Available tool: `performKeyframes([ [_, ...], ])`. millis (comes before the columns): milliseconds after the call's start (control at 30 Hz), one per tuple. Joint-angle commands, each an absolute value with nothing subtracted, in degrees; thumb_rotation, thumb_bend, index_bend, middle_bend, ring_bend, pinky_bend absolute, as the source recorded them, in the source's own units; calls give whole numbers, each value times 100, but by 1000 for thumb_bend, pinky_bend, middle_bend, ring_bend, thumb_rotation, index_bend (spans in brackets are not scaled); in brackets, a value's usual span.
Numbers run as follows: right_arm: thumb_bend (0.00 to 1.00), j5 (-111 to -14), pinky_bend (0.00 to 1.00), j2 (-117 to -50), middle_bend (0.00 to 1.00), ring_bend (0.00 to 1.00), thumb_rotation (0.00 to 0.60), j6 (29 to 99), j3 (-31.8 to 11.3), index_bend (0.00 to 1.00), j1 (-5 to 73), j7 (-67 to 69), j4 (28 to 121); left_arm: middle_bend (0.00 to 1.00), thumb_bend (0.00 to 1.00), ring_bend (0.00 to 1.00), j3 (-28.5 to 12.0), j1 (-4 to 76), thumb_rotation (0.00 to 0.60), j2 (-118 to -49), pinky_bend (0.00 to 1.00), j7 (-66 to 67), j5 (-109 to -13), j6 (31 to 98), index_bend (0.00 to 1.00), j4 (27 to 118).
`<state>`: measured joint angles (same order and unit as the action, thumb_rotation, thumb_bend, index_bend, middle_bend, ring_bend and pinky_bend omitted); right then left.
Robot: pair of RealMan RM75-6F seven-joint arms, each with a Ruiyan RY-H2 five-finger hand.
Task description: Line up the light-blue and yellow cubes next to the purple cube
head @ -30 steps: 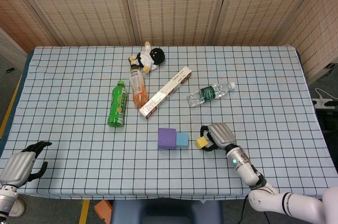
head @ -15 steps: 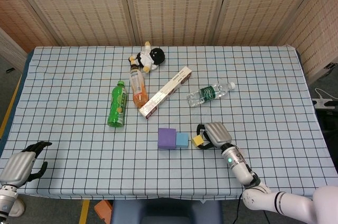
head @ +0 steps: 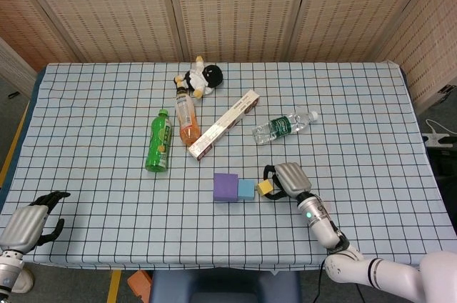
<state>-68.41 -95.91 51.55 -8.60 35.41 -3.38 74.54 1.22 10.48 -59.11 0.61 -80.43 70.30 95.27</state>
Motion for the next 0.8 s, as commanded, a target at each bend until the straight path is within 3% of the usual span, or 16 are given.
performKeyframes([
  [33,82,-6842,1000,-9606,901,971,600,5151,-862,613,3541,-323,7433,199,501,218,122,1050,600,-5912,428,65,-8045,7029,216,9526],
  [600,82,-6895,1000,-9882,901,970,600,5091,-890,609,3575,-84,7139,199,501,221,135,1059,600,-5889,430,42,-8050,6996,216,9538],
  [800,81,-7011,1000,-9878,901,970,600,5087,-836,514,3565,2,7106,200,501,221,138,1061,600,-5884,430,40,-8053,6992,221,9542],
])
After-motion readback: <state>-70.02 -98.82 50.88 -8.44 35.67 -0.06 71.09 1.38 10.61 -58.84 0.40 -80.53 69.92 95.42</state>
